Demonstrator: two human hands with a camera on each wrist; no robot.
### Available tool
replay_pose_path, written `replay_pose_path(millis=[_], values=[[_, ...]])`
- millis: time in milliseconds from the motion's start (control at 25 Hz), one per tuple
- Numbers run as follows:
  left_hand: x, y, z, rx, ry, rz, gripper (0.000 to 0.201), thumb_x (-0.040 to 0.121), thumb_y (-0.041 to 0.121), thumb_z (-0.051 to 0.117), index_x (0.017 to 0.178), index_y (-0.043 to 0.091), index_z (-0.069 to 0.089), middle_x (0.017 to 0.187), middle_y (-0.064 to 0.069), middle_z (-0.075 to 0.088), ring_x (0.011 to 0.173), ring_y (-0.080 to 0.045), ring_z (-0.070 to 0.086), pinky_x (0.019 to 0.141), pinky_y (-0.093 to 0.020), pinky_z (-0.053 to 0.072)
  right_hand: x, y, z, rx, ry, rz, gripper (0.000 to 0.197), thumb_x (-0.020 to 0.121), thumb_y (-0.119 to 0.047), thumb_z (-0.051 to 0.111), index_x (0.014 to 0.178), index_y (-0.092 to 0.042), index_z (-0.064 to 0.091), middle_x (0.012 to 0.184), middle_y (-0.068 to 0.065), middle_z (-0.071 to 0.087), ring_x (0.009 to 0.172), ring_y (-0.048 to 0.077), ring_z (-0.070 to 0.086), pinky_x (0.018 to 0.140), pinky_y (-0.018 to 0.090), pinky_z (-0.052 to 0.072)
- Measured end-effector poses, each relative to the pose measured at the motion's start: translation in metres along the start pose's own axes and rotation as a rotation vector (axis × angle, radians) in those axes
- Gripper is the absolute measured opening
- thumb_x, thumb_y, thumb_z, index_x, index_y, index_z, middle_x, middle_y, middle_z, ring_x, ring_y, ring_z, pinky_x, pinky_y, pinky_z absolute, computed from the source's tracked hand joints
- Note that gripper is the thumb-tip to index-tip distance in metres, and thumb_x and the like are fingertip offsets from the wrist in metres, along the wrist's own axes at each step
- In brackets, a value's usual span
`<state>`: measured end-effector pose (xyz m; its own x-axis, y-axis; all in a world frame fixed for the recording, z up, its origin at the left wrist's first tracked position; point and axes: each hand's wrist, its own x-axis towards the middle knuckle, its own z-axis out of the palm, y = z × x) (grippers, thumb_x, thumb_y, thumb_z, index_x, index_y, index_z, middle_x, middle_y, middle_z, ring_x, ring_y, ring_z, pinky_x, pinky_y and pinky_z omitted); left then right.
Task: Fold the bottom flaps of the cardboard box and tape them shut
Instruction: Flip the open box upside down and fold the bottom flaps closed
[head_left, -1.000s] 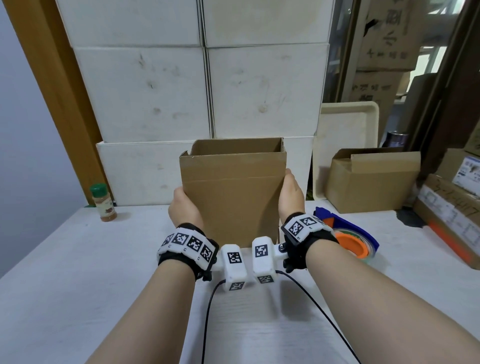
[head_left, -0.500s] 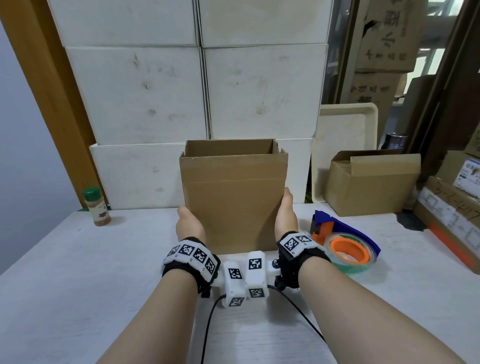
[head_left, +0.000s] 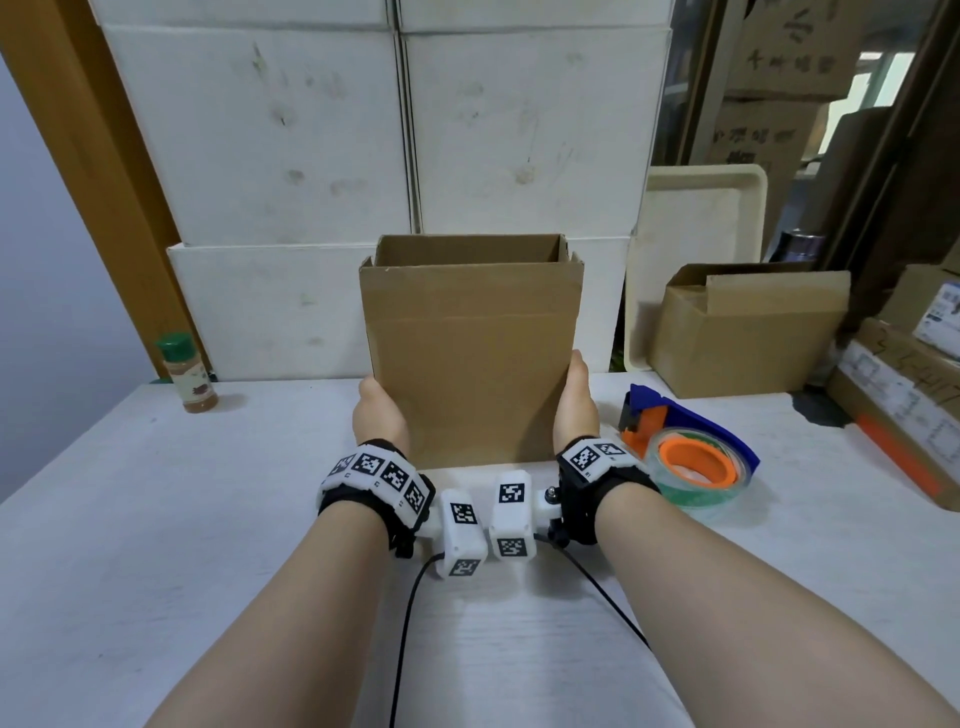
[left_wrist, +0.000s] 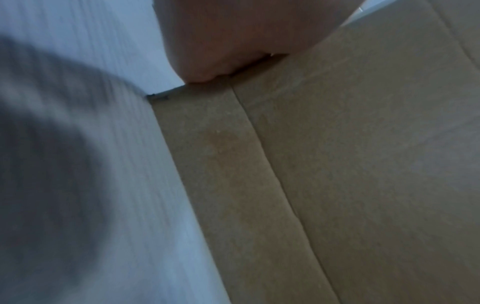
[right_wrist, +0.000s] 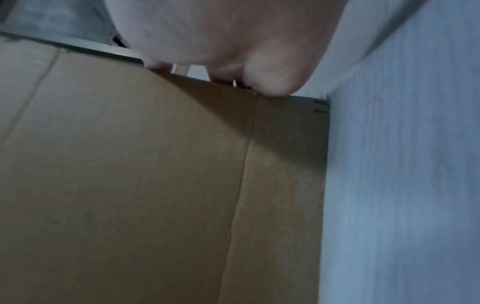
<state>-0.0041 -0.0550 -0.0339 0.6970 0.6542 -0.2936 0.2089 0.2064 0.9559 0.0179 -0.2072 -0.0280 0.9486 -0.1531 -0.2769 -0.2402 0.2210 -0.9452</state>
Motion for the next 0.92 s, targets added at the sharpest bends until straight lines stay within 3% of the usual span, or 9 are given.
replay_pose_path(millis=[40, 120, 200, 320, 440, 600, 760, 920], values=[[0.001, -0.001, -0.001, 0.013, -0.002, 0.003, 0.044, 0.1, 0.03, 0.021, 0.113, 0.003, 0.053, 0.122, -0.016, 0.053, 0.111, -0.031, 0.047, 0.093, -0.031, 0.033, -0.001, 0.002, 0.0, 0.002, 0.0, 0.001, 0.06, 0.096, -0.055, 0.033, 0.134, -0.012, 0.05, 0.139, 0.005, 0.051, 0.13, 0.021, 0.043, 0.106, 0.028, 0.027], [0.004, -0.003, -0.001, 0.025, -0.001, -0.008, 0.039, 0.099, 0.025, 0.021, 0.085, 0.004, 0.05, 0.093, -0.012, 0.053, 0.094, -0.027, 0.041, 0.081, -0.028, 0.029, 0.0, 0.005, 0.002, 0.022, -0.01, 0.0, 0.06, 0.096, -0.055, 0.031, 0.135, -0.013, 0.05, 0.14, 0.004, 0.05, 0.131, 0.021, 0.042, 0.105, 0.027, 0.027], [0.005, -0.003, 0.0, 0.017, 0.01, -0.038, 0.04, 0.099, 0.024, 0.02, 0.065, 0.011, 0.038, 0.07, -0.003, 0.04, 0.089, -0.023, 0.036, 0.077, -0.027, 0.026, 0.002, 0.007, 0.002, 0.034, -0.014, 0.005, 0.058, 0.096, -0.054, 0.032, 0.133, -0.014, 0.051, 0.138, 0.003, 0.051, 0.13, 0.02, 0.043, 0.102, 0.025, 0.027], [0.005, -0.006, 0.001, 0.018, -0.001, -0.051, 0.042, 0.098, 0.03, 0.02, 0.062, 0.014, 0.035, 0.066, 0.0, 0.035, 0.089, -0.023, 0.035, 0.078, -0.028, 0.025, 0.004, 0.012, -0.002, 0.008, -0.026, 0.018, 0.054, 0.097, -0.051, 0.032, 0.129, -0.014, 0.054, 0.134, 0.003, 0.054, 0.127, 0.021, 0.045, 0.096, 0.024, 0.027], [0.007, -0.011, 0.004, 0.029, -0.008, -0.025, 0.042, 0.099, 0.034, 0.018, 0.082, 0.007, 0.045, 0.086, -0.005, 0.047, 0.091, -0.022, 0.036, 0.08, -0.028, 0.024, 0.009, 0.016, -0.004, -0.026, -0.022, 0.033, 0.048, 0.095, -0.053, 0.032, 0.118, -0.018, 0.056, 0.125, 0.004, 0.057, 0.114, 0.021, 0.048, 0.093, 0.026, 0.029], [0.009, -0.012, 0.01, -0.022, -0.025, -0.01, 0.045, 0.098, 0.036, 0.018, 0.103, 0.009, 0.053, 0.105, -0.007, 0.049, 0.096, -0.025, 0.042, 0.084, -0.028, 0.028, 0.016, 0.016, -0.008, -0.081, -0.006, 0.033, 0.044, 0.094, -0.053, 0.031, 0.105, -0.017, 0.054, 0.112, 0.003, 0.056, 0.102, 0.02, 0.046, 0.092, 0.029, 0.032], [0.007, -0.011, 0.01, 0.009, -0.026, -0.026, 0.056, 0.097, 0.038, 0.017, 0.127, 0.006, 0.052, 0.135, -0.013, 0.052, 0.124, -0.03, 0.045, 0.102, -0.034, 0.031, 0.018, 0.019, -0.009, -0.1, -0.001, 0.045, 0.056, 0.094, -0.056, 0.029, 0.121, -0.014, 0.056, 0.122, 0.005, 0.055, 0.116, 0.024, 0.048, 0.101, 0.033, 0.032], [0.006, -0.01, 0.008, 0.021, -0.065, -0.032, 0.059, 0.098, 0.042, 0.017, 0.135, 0.006, 0.045, 0.143, -0.011, 0.045, 0.133, -0.027, 0.038, 0.109, -0.033, 0.025, 0.02, 0.021, -0.008, -0.081, -0.009, 0.037, 0.063, 0.092, -0.058, 0.03, 0.13, -0.014, 0.053, 0.133, 0.005, 0.054, 0.125, 0.024, 0.045, 0.11, 0.035, 0.03]])
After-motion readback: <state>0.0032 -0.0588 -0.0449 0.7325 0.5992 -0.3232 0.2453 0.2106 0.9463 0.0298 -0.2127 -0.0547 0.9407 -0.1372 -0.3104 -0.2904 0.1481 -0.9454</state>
